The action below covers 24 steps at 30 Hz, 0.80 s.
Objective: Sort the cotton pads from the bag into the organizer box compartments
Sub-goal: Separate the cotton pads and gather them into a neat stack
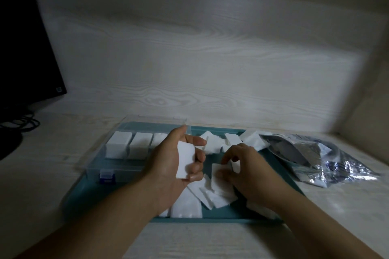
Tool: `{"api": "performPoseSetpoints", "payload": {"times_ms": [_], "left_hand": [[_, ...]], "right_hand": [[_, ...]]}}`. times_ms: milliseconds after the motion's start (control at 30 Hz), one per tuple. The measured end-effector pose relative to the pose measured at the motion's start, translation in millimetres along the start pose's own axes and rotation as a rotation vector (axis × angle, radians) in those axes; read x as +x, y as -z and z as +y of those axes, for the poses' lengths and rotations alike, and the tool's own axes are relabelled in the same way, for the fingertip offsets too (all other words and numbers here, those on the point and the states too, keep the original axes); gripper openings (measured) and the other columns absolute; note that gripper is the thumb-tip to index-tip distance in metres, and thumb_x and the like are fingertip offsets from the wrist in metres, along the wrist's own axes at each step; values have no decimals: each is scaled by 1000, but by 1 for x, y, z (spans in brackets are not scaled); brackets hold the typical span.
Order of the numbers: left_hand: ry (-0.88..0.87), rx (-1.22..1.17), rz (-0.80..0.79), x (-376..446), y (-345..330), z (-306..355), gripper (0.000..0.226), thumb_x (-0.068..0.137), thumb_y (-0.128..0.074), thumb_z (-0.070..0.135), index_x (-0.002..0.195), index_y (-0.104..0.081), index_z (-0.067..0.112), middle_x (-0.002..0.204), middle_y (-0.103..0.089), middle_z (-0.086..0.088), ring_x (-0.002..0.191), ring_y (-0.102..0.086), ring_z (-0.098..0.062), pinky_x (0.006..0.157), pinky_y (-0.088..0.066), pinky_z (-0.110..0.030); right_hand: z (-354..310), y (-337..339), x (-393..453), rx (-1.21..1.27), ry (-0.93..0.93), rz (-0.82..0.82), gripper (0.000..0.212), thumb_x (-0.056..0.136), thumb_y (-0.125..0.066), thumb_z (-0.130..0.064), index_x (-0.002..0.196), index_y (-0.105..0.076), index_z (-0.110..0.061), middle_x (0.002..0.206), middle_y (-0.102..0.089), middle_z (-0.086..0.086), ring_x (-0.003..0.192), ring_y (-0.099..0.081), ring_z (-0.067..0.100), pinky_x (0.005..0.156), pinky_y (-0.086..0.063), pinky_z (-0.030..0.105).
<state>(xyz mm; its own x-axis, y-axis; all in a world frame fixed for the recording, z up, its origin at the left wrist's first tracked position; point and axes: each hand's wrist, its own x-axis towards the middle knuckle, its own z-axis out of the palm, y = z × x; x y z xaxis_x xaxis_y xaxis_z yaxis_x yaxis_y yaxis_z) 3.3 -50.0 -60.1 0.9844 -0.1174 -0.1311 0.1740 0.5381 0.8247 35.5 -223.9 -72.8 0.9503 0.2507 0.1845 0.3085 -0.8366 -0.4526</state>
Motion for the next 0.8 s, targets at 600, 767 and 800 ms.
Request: {"api": "performPoseSetpoints", "payload": {"times_ms": [600,767,800], "left_hand": [[-34,18,40,1,-2,-2,40,99,-42,36,84,-59,4,57,-52,-11,41,-30,-14,43,-21,-21],[-35,50,76,1,-2,-3,40,100,-43,38,86,-60,4,59,-53,-12,45,-33,-15,42,-24,-21],[-26,58,73,0,-2,-3,40,100,-42,39,88,-60,5,62,-54,-13,47,-36,-17,43,-26,-21]], "right_hand": [[10,17,5,353,-125,182,21,85,-73,-28,66,-67,-21,57,-61,-7,43,-50,-4,42,-36,7],[-4,29,-5,856,-12,185,17,90,-65,-9,75,-68,-1,51,-51,3,45,-39,11,44,-35,16],[-10,30,-9,918,46,156,15,89,-63,-7,79,-68,2,53,-52,5,46,-41,11,46,-36,17]]}}
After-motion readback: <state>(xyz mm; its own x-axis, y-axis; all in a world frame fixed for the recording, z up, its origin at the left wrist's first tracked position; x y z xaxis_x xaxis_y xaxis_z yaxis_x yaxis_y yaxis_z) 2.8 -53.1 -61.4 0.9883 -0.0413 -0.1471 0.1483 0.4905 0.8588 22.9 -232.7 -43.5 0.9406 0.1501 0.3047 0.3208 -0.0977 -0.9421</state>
